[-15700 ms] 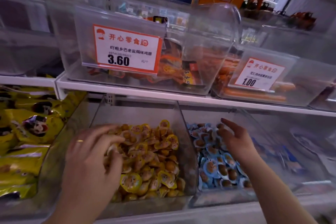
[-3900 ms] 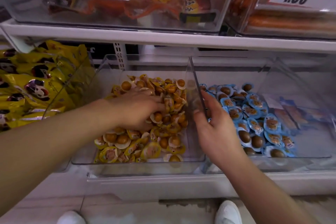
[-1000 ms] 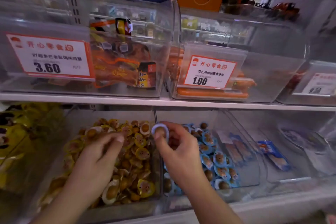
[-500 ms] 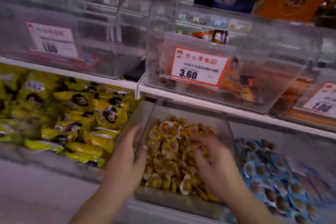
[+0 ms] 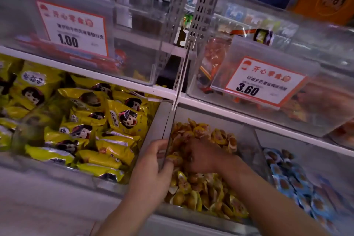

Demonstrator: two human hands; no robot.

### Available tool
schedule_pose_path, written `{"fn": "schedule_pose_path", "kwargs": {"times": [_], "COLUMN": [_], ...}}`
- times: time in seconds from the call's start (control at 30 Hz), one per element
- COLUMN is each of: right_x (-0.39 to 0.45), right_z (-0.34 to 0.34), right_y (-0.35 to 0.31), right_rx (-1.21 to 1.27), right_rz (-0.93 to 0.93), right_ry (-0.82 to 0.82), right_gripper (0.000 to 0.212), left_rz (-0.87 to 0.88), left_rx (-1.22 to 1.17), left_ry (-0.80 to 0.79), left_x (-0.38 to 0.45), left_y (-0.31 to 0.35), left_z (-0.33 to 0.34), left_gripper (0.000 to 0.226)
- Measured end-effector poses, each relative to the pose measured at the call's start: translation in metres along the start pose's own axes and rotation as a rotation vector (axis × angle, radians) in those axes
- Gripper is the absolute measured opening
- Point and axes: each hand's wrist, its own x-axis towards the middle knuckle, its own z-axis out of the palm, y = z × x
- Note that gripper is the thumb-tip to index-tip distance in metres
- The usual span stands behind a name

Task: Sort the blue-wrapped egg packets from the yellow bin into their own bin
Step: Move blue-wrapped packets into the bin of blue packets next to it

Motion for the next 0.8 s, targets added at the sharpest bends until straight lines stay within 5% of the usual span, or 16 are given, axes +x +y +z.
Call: {"fn": "schedule_pose_path", "kwargs": {"times": [0.23,0.43,0.53,0.63,0.8], "right_x": [-0.061,-0.016,0.022,0.029,-0.016], "right_z": [-0.002,-0.005,0.006,0.027,0.019], "right_y": [0.036,-0.004,-0.030,-0.033,0.000], "right_rx": [-0.009,-0.037,0.151,-0.003,-0.082], "right_rz": [0.049,0.009,-0.031,0.042,0.021], "right_ry": [-0.117,0.255,0.101,0.000,-0.051], "right_gripper": [0.058,0.038,0.043,0.065,0.065], "left_rz": [-0.019,-0.058,-0.055,-0.061,-0.084], "left_rx": [0.015,-0.119,-0.149,-0.154,-0.077], "left_ry": [-0.001,0.013,0.009,0.004,0.021], "left_x": [-0.007,-0.001,0.001,0.005,0.014], "left_y": [0.000,0.004,0.002,0.001,-0.002], "left_z": [0.006,0.005,0.006,0.005,0.010], "left_gripper": [0.046,0.037,0.038,0.040,0.039]}}
